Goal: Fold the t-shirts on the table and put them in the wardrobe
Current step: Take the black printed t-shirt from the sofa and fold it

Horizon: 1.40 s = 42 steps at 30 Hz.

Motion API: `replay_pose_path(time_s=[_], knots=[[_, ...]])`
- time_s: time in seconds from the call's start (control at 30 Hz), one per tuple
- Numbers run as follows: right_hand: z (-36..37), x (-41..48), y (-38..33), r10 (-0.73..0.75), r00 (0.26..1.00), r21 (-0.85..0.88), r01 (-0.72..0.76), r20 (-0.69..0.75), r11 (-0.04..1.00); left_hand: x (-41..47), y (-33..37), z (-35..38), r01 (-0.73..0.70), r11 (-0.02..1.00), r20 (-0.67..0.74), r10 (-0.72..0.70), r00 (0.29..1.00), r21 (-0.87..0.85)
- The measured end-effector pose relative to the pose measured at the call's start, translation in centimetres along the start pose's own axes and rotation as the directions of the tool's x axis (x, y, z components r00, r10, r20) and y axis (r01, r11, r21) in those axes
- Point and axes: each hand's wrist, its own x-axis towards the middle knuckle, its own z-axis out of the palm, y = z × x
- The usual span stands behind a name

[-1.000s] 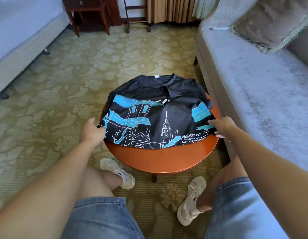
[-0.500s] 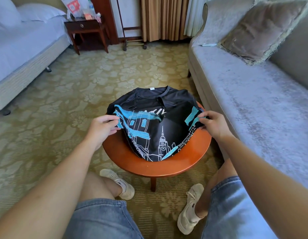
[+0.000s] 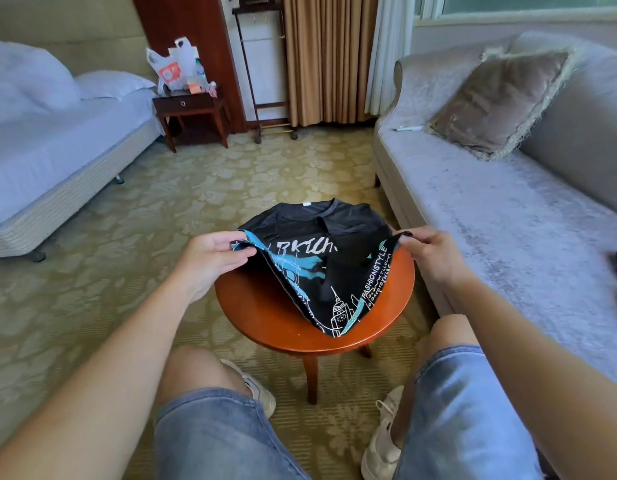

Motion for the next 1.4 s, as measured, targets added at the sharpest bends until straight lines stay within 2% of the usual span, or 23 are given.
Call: replay_pose_path(time_s=[0.13, 0.23, 0.3, 0.47, 0.8, 0.87, 0.93, 1.0, 1.1, 1.2, 1.4], knots=[[-0.4, -1.4, -2.1, -0.032, 0.999, 0.025, 0.032, 0.010, 0.999, -1.9, 0.9, -0.2, -0.061, 0.996, -0.036, 0.064, 0.997, 0.060], [-0.7, -2.5, -3.1, -0.020, 0.999, 0.071, 0.016, 0.047, 0.997, -2.8, 1.1, -0.4, -0.199, 0.922, -0.140, 0.257, 0.956, 0.331], [-0.8, -3.0, -3.5, -0.036, 0.998, 0.051, 0.033, 0.054, 0.998, -3.4, 1.3, -0.9, -0.249, 0.868, -0.162, 0.346, 0.924, 0.430], [-1.1, -3.8, -4.3, -0.026, 0.998, 0.054, 0.023, 0.060, 0.998, -4.9, 1.0, -1.9, -0.215, 0.877, -0.135, 0.297, 0.945, 0.429], [-2.6, -3.6, -2.7, 0.049, 0.994, -0.205, -0.027, 0.101, 0.978, -5.5, -1.1, -4.0, -0.058, 0.865, -0.122, 0.137, 0.983, 0.499], [-2.8, -2.8, -2.4, 0.077, 0.997, -0.275, -0.065, 0.033, 0.959, -4.7, -1.5, -4.4, -0.031, 0.876, -0.149, 0.116, 0.982, 0.481], [-3.0, -1.4, -1.9, 0.086, 0.992, -0.337, -0.112, -0.092, 0.935, -3.2, -1.9, -4.8, 0.009, 0.887, -0.244, 0.117, 0.963, 0.461], [-3.3, 0.4, -1.0, 0.108, 0.971, -0.340, -0.177, -0.213, 0.924, -1.3, -2.2, -5.2, 0.057, 0.905, -0.404, 0.131, 0.905, 0.421], [-3.0, 3.5, 0.4, 0.167, 0.923, -0.265, -0.267, -0.345, 0.926, 2.4, -2.3, -5.3, 0.075, 0.969, -0.589, 0.081, 0.804, 0.236], [-1.8, 7.2, 1.5, 0.210, 0.873, -0.221, -0.332, -0.440, 0.917, 6.6, -2.0, -4.7, 0.080, 0.996, -0.641, -0.038, 0.767, 0.036], [0.8, 17.0, 2.9, 0.186, 0.844, -0.250, -0.348, -0.504, 0.903, 16.9, -2.1, -4.2, 0.105, 0.994, -0.689, -0.090, 0.719, -0.021]])
